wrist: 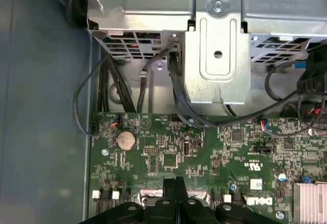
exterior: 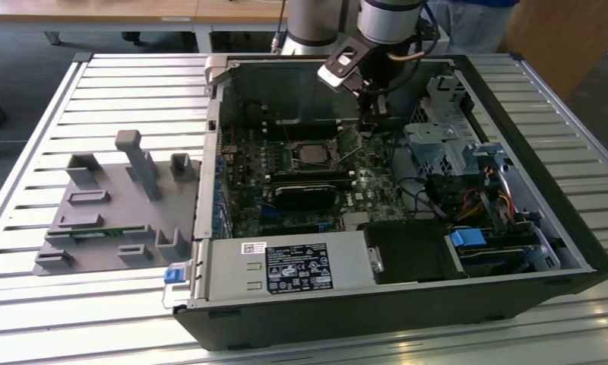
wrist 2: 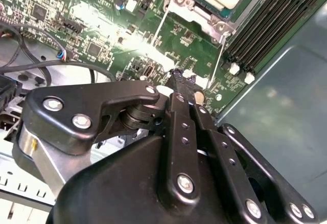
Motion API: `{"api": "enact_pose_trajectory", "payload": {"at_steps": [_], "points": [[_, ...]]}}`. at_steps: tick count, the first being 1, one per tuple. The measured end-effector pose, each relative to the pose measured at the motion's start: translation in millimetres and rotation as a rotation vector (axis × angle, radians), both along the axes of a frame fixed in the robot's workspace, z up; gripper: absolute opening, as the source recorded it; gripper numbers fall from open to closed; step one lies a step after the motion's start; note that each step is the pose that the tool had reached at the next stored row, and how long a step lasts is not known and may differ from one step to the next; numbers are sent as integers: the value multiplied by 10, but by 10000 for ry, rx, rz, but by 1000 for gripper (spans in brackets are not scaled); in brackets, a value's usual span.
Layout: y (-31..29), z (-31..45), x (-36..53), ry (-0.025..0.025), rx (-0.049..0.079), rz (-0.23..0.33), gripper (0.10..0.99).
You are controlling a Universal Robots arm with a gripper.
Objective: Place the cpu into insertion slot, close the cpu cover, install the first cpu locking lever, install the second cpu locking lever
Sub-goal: 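Close the cpu cover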
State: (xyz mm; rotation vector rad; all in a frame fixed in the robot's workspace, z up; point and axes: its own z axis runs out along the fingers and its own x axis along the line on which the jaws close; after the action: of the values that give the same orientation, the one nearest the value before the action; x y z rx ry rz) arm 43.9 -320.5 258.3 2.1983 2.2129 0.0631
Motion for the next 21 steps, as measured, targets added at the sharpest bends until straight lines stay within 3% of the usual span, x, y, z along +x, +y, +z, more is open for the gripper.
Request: {"api": "enact_pose_trajectory", "payload": {"at_steps": [14,21], "points": [[34,-52,153,60,0,0,106],[46,-111,179,94,-18,0,106]]}}
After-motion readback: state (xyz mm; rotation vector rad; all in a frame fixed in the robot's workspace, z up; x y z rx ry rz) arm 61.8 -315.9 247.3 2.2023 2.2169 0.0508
